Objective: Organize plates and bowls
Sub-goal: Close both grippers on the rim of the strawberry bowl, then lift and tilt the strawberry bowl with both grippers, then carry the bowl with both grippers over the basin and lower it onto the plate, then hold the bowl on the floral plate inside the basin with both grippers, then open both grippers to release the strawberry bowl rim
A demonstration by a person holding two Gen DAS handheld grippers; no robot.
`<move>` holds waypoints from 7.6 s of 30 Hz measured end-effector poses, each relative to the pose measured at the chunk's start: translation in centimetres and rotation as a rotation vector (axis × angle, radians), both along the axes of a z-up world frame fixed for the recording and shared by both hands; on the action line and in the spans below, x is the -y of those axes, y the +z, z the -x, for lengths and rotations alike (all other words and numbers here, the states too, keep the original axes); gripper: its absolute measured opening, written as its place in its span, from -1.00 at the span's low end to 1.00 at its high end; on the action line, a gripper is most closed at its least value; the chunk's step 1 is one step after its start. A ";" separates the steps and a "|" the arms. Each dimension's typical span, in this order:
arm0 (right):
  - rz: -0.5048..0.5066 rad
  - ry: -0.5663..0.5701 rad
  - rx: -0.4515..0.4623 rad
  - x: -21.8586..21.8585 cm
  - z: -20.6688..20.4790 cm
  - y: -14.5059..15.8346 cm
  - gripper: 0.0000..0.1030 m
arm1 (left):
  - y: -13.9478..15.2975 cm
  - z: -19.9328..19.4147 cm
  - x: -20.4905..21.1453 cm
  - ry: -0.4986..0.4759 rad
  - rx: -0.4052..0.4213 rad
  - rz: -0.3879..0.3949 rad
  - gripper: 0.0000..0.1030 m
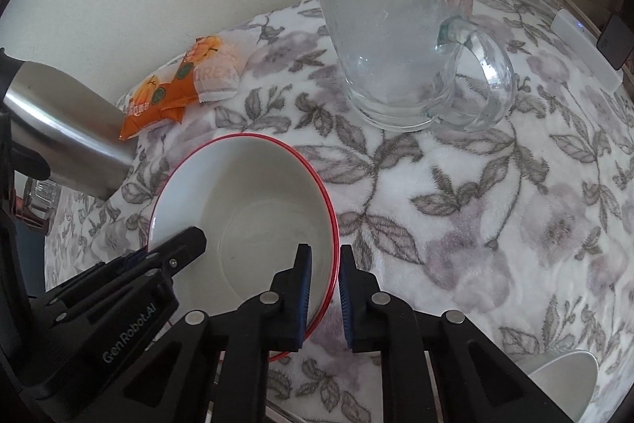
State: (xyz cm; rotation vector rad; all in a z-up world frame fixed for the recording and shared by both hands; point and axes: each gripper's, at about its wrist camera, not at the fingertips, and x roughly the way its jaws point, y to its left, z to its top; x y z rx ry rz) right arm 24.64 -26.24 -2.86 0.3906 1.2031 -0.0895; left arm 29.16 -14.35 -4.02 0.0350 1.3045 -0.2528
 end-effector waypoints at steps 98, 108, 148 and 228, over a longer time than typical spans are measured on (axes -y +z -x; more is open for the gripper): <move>0.078 0.086 0.237 -3.8 12.6 9.4 -0.75 | 9.8 12.6 -5.7 0.068 0.201 0.215 -0.83; 0.094 0.126 0.241 -7.0 17.1 9.9 -0.75 | 10.3 17.8 -9.9 0.144 0.214 0.299 -0.83; 0.072 0.044 0.143 -6.8 17.3 2.9 -0.75 | 4.4 17.0 -9.9 0.168 0.092 0.275 -0.83; 0.111 0.059 0.217 -7.1 17.5 4.7 -0.36 | 4.9 16.4 -12.5 0.284 0.072 0.324 -0.56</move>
